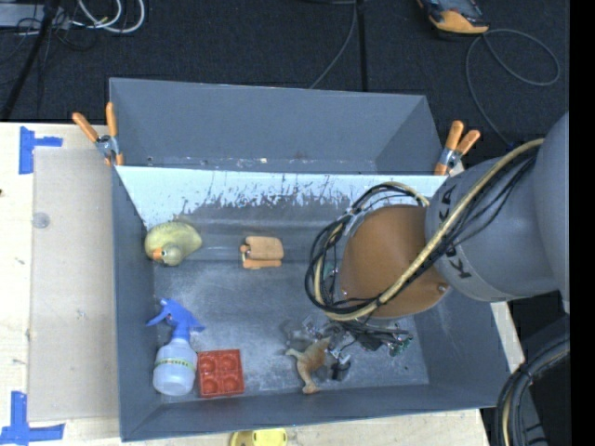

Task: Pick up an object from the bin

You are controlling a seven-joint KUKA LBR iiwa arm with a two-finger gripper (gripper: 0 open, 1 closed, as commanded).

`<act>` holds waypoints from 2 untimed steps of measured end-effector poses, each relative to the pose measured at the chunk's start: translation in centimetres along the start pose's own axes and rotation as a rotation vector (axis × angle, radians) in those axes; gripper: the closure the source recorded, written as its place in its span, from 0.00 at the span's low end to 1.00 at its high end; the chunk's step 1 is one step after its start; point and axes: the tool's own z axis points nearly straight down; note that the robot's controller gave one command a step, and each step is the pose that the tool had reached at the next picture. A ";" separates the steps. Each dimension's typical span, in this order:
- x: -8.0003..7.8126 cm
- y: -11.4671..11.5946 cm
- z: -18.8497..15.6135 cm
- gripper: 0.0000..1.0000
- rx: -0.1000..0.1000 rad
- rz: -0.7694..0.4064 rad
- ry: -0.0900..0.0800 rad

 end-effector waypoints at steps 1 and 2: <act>0.0 0.0 -0.2 1.00 -0.001 0.000 0.001; 0.2 0.2 -1.2 1.00 -0.006 -0.001 0.007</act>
Offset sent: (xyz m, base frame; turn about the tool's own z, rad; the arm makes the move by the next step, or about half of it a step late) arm 0.0003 0.0002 0.0670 0.0000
